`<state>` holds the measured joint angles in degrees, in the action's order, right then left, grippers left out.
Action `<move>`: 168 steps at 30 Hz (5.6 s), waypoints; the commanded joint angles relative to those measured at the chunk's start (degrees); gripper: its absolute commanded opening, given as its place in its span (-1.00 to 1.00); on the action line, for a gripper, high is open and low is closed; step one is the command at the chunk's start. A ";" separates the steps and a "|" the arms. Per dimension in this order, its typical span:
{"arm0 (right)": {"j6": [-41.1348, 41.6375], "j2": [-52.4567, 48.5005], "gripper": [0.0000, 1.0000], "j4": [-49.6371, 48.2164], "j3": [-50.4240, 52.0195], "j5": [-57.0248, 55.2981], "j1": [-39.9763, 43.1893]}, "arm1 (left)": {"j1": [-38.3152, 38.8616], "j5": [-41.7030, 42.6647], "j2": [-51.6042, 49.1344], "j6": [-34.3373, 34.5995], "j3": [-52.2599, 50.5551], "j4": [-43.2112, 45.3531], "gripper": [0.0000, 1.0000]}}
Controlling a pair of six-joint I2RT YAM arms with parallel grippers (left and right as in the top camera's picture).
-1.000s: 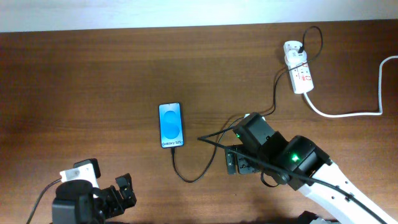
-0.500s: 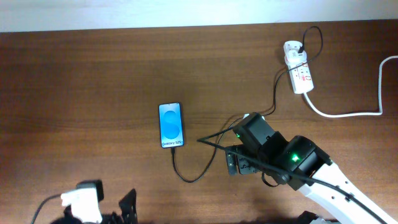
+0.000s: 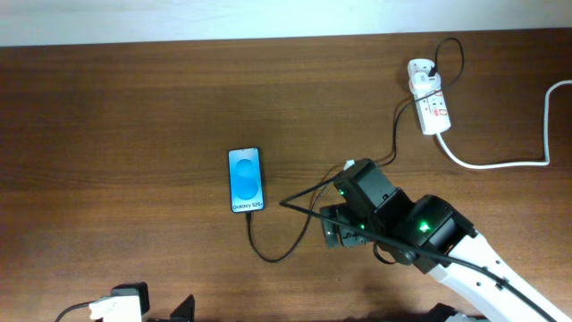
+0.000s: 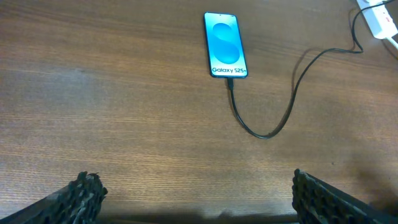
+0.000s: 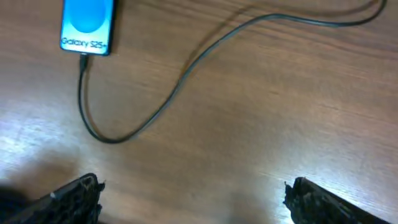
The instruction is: Plug charger to phone and switch on socket
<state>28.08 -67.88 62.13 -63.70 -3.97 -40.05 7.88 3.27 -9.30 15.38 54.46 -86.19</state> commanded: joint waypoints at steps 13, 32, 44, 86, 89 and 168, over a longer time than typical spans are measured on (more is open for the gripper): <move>-0.20 0.83 0.25 15.78 -10.34 6.75 0.35 | 0.22 0.63 8.74 -0.90 0.79 3.74 0.99; -0.11 22.23 0.94 30.40 -20.63 4.83 0.33 | 0.22 -6.97 8.74 0.81 -22.86 54.53 0.99; 1.38 22.95 0.96 33.07 -20.63 4.83 0.33 | 0.22 -3.39 8.74 0.87 -47.17 82.36 0.99; 26.43 20.26 -0.91 24.17 -20.63 -15.08 0.39 | 0.17 -3.02 8.31 -0.94 -53.94 81.40 0.99; 26.38 14.91 -0.91 22.51 -22.34 -17.14 1.73 | 0.17 -3.02 8.31 -0.94 -53.92 81.40 0.98; -12.83 -67.54 -0.92 -37.88 -37.83 27.98 53.90 | 0.17 -3.02 8.31 -0.94 -53.94 81.40 0.99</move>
<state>15.31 -133.47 22.96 -101.12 17.47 16.86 7.88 -0.60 -1.23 15.38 0.62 -4.49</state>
